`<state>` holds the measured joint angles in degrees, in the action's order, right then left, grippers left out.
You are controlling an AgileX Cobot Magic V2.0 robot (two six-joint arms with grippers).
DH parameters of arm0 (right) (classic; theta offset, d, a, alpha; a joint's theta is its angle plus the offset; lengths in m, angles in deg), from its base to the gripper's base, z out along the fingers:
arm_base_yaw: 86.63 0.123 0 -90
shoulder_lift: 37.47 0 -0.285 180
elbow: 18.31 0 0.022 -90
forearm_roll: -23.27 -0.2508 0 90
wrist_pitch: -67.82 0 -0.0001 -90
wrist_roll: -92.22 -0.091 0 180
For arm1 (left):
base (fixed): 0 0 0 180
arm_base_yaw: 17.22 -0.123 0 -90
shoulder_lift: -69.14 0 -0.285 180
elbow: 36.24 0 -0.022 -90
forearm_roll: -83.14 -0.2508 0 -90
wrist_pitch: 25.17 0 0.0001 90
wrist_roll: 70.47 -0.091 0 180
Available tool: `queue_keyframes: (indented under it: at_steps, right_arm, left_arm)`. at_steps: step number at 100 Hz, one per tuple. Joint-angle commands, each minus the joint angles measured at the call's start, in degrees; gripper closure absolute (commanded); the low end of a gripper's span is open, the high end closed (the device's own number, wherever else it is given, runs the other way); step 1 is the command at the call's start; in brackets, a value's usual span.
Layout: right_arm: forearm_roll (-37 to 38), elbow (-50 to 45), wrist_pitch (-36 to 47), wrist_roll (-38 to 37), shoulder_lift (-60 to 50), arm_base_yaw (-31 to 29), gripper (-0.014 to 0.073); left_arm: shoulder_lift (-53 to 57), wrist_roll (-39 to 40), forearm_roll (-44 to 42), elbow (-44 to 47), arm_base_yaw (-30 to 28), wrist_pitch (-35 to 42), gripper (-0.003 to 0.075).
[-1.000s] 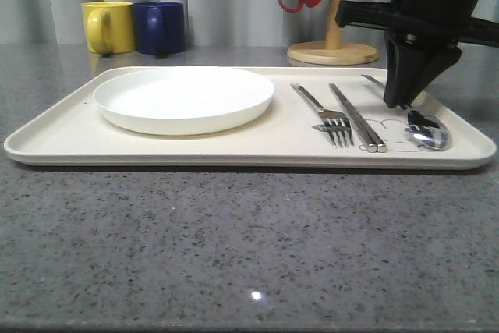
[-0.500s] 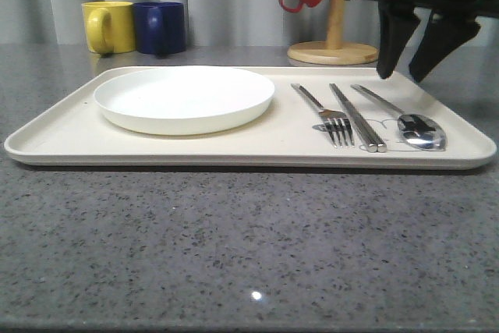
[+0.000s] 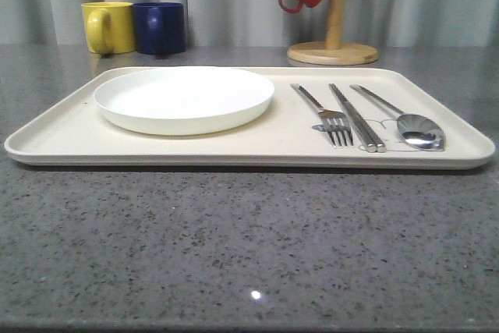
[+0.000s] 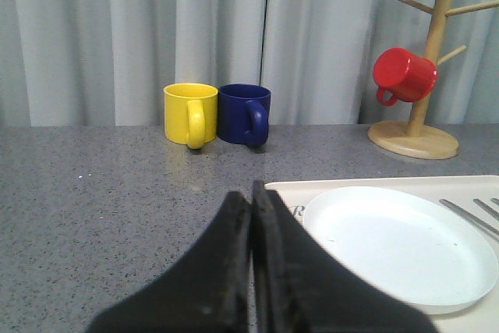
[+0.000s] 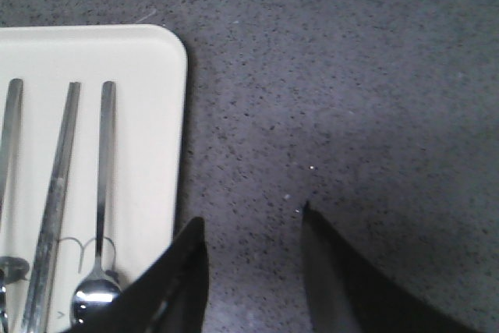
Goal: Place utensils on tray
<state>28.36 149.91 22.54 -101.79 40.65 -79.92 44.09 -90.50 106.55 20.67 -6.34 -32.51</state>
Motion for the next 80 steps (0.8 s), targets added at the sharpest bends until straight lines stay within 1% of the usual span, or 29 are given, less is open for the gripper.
queue_keyframes:
  at_steps: [1, 31, 42, 51, 54, 61, 73, 78, 80]
  right_arm:
    - [1.7, -4.3, 6.6, 0.5, -6.4, -1.0, 0.0283]
    - [2.4, -25.8, 21.8, 0.5, -25.1, -1.1, 0.0283]
    - [2.5, -30.9, 25.4, 0.5, -31.7, -1.1, 0.0283]
    - [2.5, -34.2, 27.9, 0.5, -35.9, -1.1, 0.03]
    - [2.5, -34.9, 29.1, 0.5, -37.0, -1.1, 0.0319]
    - [2.5, -35.9, 31.2, 0.5, -39.1, -1.1, 0.0398]
    - [2.6, -36.0, 32.2, 0.5, -40.8, -1.1, 0.0593]
    - [2.6, -36.0, 32.3, 0.5, -40.9, -1.1, 0.0663]
    - [2.6, -36.0, 32.2, 0.5, -40.9, -1.1, 0.0664]
  left_arm:
    - [-0.4, 0.5, 0.4, -1.7, 0.5, 4.4, 0.0738]
    - [-0.4, 0.5, 0.4, -1.7, 0.5, 4.4, 0.0738]
    - [-0.4, 0.5, 0.4, -1.7, 0.5, 4.4, 0.0738]
    - [-0.4, 0.5, 0.4, -1.7, 0.5, 4.4, 0.0738]
    - [-0.4, 0.5, 0.4, -1.7, 0.5, 4.4, 0.0738]
    - [-0.4, 0.5, 0.4, -1.7, 0.5, 4.4, 0.0738]
    - [-0.4, 0.5, 0.4, -1.7, 0.5, 4.4, 0.0738]
    - [-0.4, 0.5, 0.4, -1.7, 0.5, 4.4, 0.0738]
    - [-0.4, 0.5, 0.4, -1.7, 0.5, 4.4, 0.0738]
